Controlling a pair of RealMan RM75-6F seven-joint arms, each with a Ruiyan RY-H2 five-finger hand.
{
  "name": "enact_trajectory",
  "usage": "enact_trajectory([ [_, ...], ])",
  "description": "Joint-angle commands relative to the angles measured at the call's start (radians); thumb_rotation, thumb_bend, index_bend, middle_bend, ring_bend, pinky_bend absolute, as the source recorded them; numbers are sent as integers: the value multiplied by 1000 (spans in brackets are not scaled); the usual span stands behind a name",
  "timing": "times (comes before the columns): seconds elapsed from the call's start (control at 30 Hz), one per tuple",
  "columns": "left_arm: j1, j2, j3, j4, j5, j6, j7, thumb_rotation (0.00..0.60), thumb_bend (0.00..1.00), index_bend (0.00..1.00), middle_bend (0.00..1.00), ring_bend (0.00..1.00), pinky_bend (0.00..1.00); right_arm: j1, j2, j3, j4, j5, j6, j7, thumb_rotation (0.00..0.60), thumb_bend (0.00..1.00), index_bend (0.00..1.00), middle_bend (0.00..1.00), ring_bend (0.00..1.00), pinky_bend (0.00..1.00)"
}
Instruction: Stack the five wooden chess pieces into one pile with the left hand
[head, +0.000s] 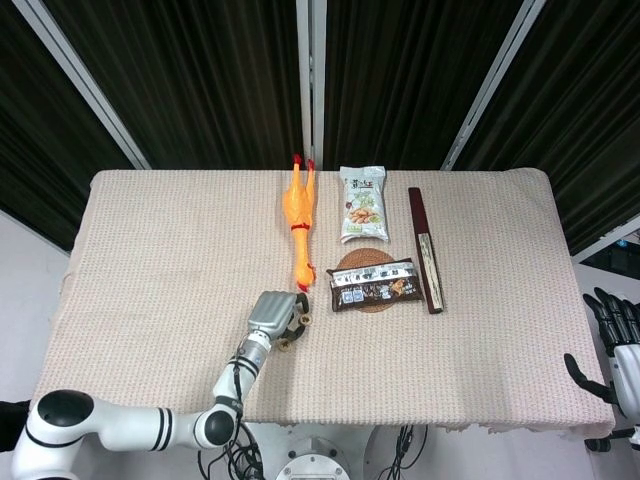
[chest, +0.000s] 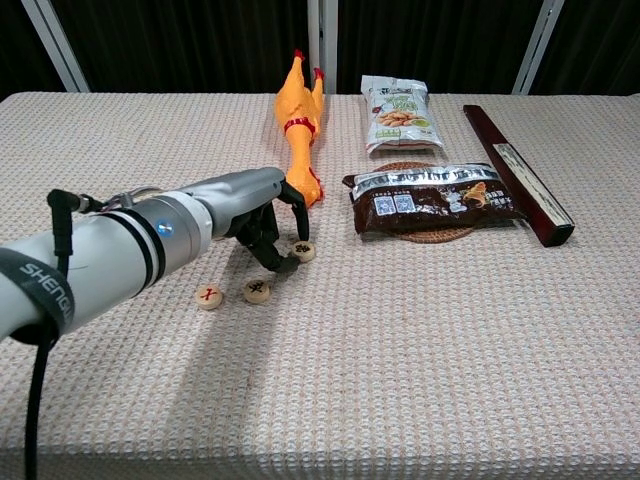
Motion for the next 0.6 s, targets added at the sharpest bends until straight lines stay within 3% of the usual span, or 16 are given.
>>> enact_trajectory([
  [0.03, 0, 0, 0, 2, -2, -2, -1, 600, 305, 458, 1000, 1000, 1000, 1, 0, 1, 0, 2, -2, 0, 600, 292, 0, 0, 0, 0],
  [0.6, 11, 21, -5, -43, 3, 23, -9, 600, 305, 499, 1000, 1000, 1000, 0, 0, 3, 1, 7, -4, -1, 600, 292, 0, 0, 0, 0],
])
